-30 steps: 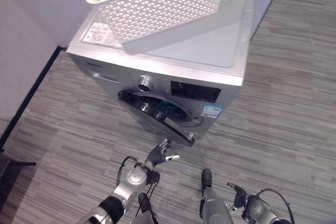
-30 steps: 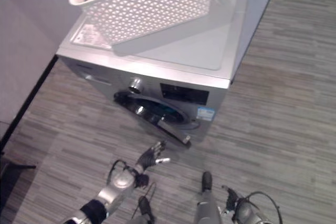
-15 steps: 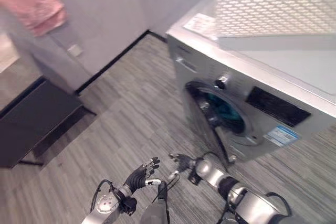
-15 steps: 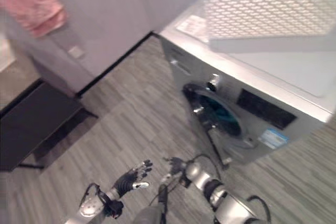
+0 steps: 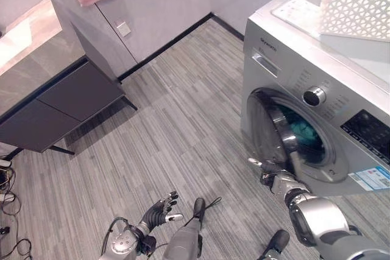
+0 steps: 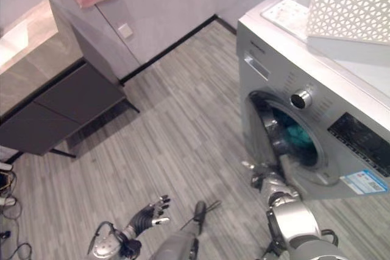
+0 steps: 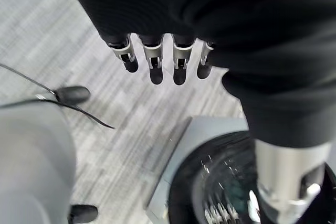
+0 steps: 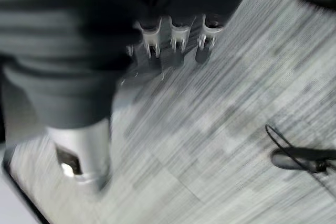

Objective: Grab the laundry basket,head to the washer,open it,put in the laundry and shut it.

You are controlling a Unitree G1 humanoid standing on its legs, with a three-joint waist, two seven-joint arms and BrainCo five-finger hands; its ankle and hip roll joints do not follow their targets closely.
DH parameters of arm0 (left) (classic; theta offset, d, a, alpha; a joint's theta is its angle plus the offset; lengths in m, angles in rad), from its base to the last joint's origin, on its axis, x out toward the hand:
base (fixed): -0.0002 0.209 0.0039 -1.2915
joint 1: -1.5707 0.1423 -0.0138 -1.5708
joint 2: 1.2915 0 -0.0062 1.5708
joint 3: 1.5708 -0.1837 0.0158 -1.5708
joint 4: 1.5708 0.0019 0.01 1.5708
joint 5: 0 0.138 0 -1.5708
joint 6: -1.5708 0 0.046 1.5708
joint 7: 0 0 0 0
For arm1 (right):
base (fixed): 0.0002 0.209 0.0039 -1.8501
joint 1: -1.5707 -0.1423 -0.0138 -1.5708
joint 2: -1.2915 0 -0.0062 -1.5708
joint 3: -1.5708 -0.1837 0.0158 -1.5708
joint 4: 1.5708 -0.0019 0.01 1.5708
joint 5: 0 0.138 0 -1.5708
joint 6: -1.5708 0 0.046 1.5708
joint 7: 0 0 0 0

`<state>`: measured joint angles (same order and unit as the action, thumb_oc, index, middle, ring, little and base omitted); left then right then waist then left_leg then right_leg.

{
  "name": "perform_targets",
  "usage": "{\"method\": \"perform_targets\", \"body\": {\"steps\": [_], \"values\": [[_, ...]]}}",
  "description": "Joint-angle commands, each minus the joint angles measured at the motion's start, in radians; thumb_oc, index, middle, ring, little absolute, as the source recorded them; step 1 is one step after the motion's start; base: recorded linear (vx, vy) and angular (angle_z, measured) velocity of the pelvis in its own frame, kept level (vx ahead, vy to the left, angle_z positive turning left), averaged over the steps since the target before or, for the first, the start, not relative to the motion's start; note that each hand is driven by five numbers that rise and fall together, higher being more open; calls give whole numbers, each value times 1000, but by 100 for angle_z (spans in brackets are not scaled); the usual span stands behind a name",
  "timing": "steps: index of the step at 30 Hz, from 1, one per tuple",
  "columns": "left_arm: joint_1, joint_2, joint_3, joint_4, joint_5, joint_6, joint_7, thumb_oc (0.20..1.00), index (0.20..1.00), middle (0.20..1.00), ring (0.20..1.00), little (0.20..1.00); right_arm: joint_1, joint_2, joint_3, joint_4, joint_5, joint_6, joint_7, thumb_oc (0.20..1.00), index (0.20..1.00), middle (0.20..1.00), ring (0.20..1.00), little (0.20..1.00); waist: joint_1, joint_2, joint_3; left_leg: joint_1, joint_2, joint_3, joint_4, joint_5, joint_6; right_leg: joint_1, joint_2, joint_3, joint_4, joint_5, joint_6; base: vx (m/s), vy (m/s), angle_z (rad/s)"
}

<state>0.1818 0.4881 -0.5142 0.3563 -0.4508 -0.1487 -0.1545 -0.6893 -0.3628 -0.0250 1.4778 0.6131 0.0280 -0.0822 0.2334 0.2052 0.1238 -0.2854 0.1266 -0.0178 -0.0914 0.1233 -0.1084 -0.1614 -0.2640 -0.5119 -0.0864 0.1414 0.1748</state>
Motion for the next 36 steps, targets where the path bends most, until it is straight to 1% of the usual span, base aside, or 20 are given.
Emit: {"method": "perform_targets", "body": {"steps": [1, 2, 3, 4, 5, 6, 7, 8, 11, 13, 14, 17, 21, 22, 23, 26, 28, 31, 32, 36], "values": [[-63, 21, 54, -22, -4, -34, 31, 1000, 1000, 1000, 1000, 1000, -98, -158, -61, 3, 209, -74, -88, 1000, 1000, 1000, 1000, 1000, 3, -49, 76, 11, 47, 7, 4, -23, -59, -19, -19, 86, 93, -128, 19, -24, 26, 5], [-53, 10, 78, -6, -18, -38, 37, 1000, 1000, 1000, 1000, 1000, -96, -201, -91, 2, 246, -85, -91, 1000, 1000, 1000, 1000, 1000, -3, -52, 78, 5, 47, 11, 4, -22, -61, -24, -18, 92, 81, -122, 22, -15, 9, 6], [-56, 8, 76, -4, -18, -40, 36, 1000, 1000, 1000, 1000, 1000, -98, -205, -90, 7, 250, -85, -87, 1000, 1000, 1000, 1000, 1000, 0, -51, 76, 3, 47, 12, 4, -22, -61, -26, -18, 93, 78, -119, 22, -108, 36, 3], [-41, -9, 107, 11, -41, -44, 35, 1000, 1000, 1000, 1000, 1000, -89, -264, -114, 8, 285, -94, -83, 1000, 1000, 1000, 1000, 1000, -7, -54, 83, -14, 43, 28, 4, -2, -58, -45, -19, 91, 62, -87, 18, -12, 9, -5], [-42, -10, 107, 12, -41, -44, 34, 1000, 1000, 1000, 1000, 1000, -90, -265, -112, 10, 285, -94, -81, 1000, 1000, 1000, 1000, 1000, -6, -57, 76, -8, 45, 21, 4, -22, -63, -36, -16, 106, 56, -104, 26, -104, 33, -9], [-30, -26, 136, 38, -72, -49, 34, 1000, 1000, 1000, 1000, 1000, -76, -304, -125, 15, 296, -97, -72, 1000, 1000, 1000, 1000, 1000, -11, -62, 79, -21, 43, 36, 4, -1, -58, -52, -20, 103, 38, -71, 22, -3, 4, -11], [-31, -27, 135, 40, -73, -50, 33, 1000, 1000, 1000, 1000, 1000, -77, -306, -124, 18, 296, -98, -69, 1000, 1000, 1000, 1000, 1000, -10, -62, 77, -23, 43, 38, 4, -1, -58, -54, -19, 104, 35, -68, 22, -93, 36, -15], [-25, -42, 164, 69, -91, -54, 39, 1000, 1000, 1000, 1000, 1000, -54, -328, -131, 15, 297, -102, -66, 1000, 1000, 1000, 1000, 1000, -24, -72, 75, -27, 44, 47, 4, -2, -58, -61, -19, 122, 18, -53, 25, -1, 13, -21], [-26, -51, 206, 95, -103, -67, 54, 1000, 1000, 1000, 1000, 1000, -5, -332, -137, 13, 256, -114, -73, 1000, 1000, 1000, 1000, 1000, -40, -88, 69, -26, 41, 61, 4, -2, -57, -71, -22, 138, 9, -41, 29, -10, 10, -12], [-22, -64, 241, 116, -114, -80, 65, 1000, 1000, 1000, 1000, 1000, 49, -304, -102, 5, 163, -105, -67, 1000, 1000, 1000, 1000, 1000, -52, -102, 63, -22, 40, 67, 4, -3, -56, -71, -24, 147, 5, -38, 30, -10, -7, -11], [-21, -63, 241, 116, -114, -80, 65, 1000, 1000, 1000, 1000, 1000, 49, -304, -102, 4, 163, -105, -67, 1000, 1000, 1000, 1000, 1000, -52, -102, 63, -22, 40, 67, 4, -3, -56, -70, -24, 147, 5, -38, 30, -15, -27, -9], [-27, -101, 306, 181, -120, -99, 79, 1000, 1000, 1000, 1000, 1000, 230, -178, 12, -8, -103, -64, -19, 1000, 1000, 1000, 1000, 1000, -71, -131, 58, 16, 39, 70, 4, -9, -48, -37, -24, 152, -1, -29, 27, 5, -45, -8], [-48, -141, 351, 304, -55, -108, 120, 1000, 1000, 1000, 1000, 1000, 439, -31, 74, -28, -292, -36, 20, 1000, 1000, 1000, 1000, 1000, -95, -165, 34, 90, 36, 65, 4, -29, -40, 36, -27, 143, -1, -34, 31, 54, -39, -3], [-48, -141, 351, 304, -55, -109, 120, 1000, 1000, 1000, 1000, 1000, 440, -30, 74, -29, -292, -36, 20, 1000, 1000, 1000, 1000, 1000, -95, -165, 35, 92, 35, 64, 4, -29, -40, 38, -28, 142, -1, -35, 31, 69, -31, -4], [-68, -156, 377, 372, -28, -107, 144, 1000, 1000, 1000, 1000, 1000, 518, 15, 93, -37, -359, -34, 27, 1000, 1000, 1000, 1000, 1000, -110, -179, 17, 123, 34, 62, 4, -36, -36, 64, -28, 140, -1, -36, 33, 74, -18, -7], [-82, -166, 384, 433, 20, -104, 166, 1000, 1000, 1000, 1000, 1000, 580, 48, 97, -34, -410, -29, 21, 1000, 1000, 1000, 1000, 1000, -128, -190, -8, 156, 30, 63, 4, -45, -30, 90, -31, 138, -1, -38, 35, 75, 0, -6], [-103, -184, 395, 530, 93, -98, 209, 1000, 1000, 1000, 1000, 1000, 639, 72, 95, -13, -465, -16, 14, 1000, 1000, 1000, 1000, 1000, -150, -199, -34, 198, 29, 70, 4, -57, -23, 123, -30, 137, 0, -43, 35, 64, 12, -13], [-104, -193, 400, 564, 147, -104, 247, 1000, 1000, 1000, 1000, 1000, 663, 89, 102, -14, -489, -16, 10, 1000, 1000, 1000, 1000, 1000, -158, -206, -51, 224, 28, 73, 4, -64, -21, 147, -30, 134, 4, -48, 34, 52, -3, -10], [-101, -202, 411, 603, 207, -117, 307, 1000, 1000, 1000, 1000, 1000, 696, 114, 108, -32, -495, -27, -1, 1000, 1000, 1000, 1000, 1000, -165, -217, -65, 248, 27, 73, 4, -71, -21, 169, -31, 131, 8, -55, 35, 57, -17, -21], [-117, -225, 428, 781, 197, -85, 297, 1000, 1000, 1000, 1000, 1000, 730, 138, 129, -75, -493, -37, -3, 1000, 1000, 1000, 1000, 1000, -188, -228, -88, 275, 25, 77, 4, -80, -21, 193, -30, 135, 15, -62, 34, 30, -10, -6]]}}
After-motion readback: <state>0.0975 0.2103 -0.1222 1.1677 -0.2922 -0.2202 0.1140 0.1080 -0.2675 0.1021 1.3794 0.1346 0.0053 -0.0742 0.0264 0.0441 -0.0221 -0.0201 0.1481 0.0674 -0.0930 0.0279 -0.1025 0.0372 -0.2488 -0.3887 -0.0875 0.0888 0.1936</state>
